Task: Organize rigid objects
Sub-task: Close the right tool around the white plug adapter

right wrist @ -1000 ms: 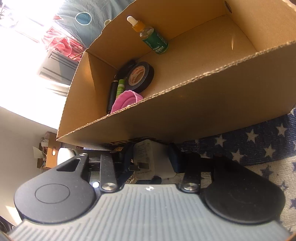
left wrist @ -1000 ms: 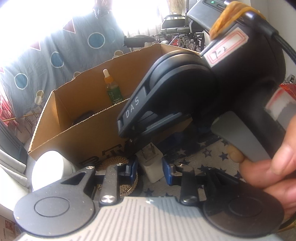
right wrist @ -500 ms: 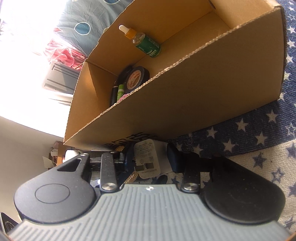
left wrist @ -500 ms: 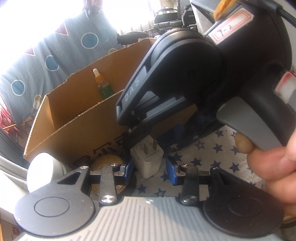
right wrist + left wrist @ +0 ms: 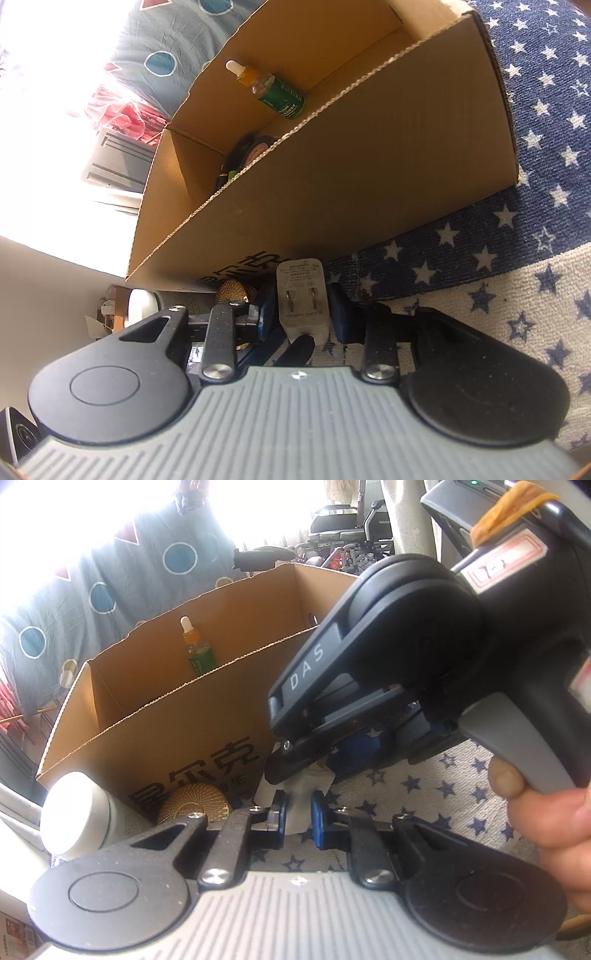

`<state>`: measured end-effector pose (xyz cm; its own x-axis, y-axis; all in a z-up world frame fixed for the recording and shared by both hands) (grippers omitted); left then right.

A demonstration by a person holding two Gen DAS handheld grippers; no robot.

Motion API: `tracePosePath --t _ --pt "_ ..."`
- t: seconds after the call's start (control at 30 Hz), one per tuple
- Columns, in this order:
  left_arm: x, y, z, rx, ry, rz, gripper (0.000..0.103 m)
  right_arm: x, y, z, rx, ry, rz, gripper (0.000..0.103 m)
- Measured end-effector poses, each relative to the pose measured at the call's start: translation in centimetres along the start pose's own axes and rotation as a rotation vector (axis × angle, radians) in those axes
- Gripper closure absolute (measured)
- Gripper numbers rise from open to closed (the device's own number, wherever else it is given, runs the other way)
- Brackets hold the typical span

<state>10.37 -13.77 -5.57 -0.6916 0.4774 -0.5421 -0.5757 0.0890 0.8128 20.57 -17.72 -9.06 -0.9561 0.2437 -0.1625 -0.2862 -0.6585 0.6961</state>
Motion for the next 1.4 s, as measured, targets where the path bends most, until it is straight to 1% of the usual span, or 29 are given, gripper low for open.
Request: tracePosePath --t 0.1,0.2,0.33,0.43,0.47,0.53,0.57,0.6,0.73,0.8,0.9,1.03,1.1,1.2,1.4 --pt "0.4 0.5 -0.4 0.001 -0.009 -0.013 0.088 0.2 0.0 0.0 0.001 -0.006 0.000 0.074" --pt "0.7 1.2 -0.4 0.021 -0.007 -0.030 0.088 0.3 0.7 0.5 0.009 0.010 -0.016 0.075" --pt "1.2 1.9 -0.7 0.054 -0.004 -0.040 0.088 0.6 1.2 1.3 0.047 0.045 -0.034 0.075" --pt "2.1 2.5 -0.9 0.073 -0.012 -0.052 0.088 1.8 2.0 2.1 0.089 0.075 -0.048 0.075" --pt "1.5 2.4 -1.3 0.080 -0.013 -0.054 0.088 3.6 3.1 1.6 0.102 0.086 -0.054 0.075" --pt "0.5 2.1 -1.5 0.096 -0.016 -0.050 0.088 4.2 3.2 1.9 0.124 0.106 -0.058 0.075" --pt "0.5 1.9 -1.5 0.103 -0.017 -0.041 0.086 4.5 3.2 2.0 0.132 0.113 -0.055 0.075" --pt "0.6 1.6 -1.8 0.103 -0.018 -0.030 0.082 4.9 3.2 0.9 0.132 0.114 -0.047 0.074" --pt "1.7 1.5 -1.7 0.100 -0.033 -0.013 0.081 5.3 2.8 0.9 0.123 0.115 -0.025 0.073" --pt "1.9 1.5 -1.7 0.091 -0.033 -0.006 0.075 6.9 2.4 1.2 0.115 0.122 -0.010 0.072" --pt "2.1 1.1 -1.4 0.089 -0.024 0.001 0.074 7.7 3.1 1.6 0.119 0.143 -0.003 0.071" --pt "2.3 0.7 -1.0 0.095 -0.003 0.018 0.073 7.1 4.0 1.6 0.098 0.124 -0.013 0.068" --pt "2.4 0.6 -1.0 0.103 0.002 0.021 0.073 6.6 4.3 1.5 0.088 0.107 -0.027 0.063" --pt "2.4 0.6 -1.0 0.104 -0.001 0.021 0.073 6.0 4.4 1.2 0.056 0.067 -0.030 0.061" --pt "2.3 0.5 -1.2 0.107 0.001 0.021 0.073 5.3 2.6 0.9 0.080 0.046 -0.003 0.060"
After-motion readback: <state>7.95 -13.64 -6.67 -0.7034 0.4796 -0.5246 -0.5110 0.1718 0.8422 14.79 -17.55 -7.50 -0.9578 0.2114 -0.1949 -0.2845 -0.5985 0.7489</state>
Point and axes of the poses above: each gripper's, at about its wrist camera, not at the fingertips, and y roughly against the way its jaws point, z to its left, x to its underside, the point moved 4 cm from there along -y, roughly the way its jaws point, and after that the axes turned 9 degrees about z, right-handed, at the moved point
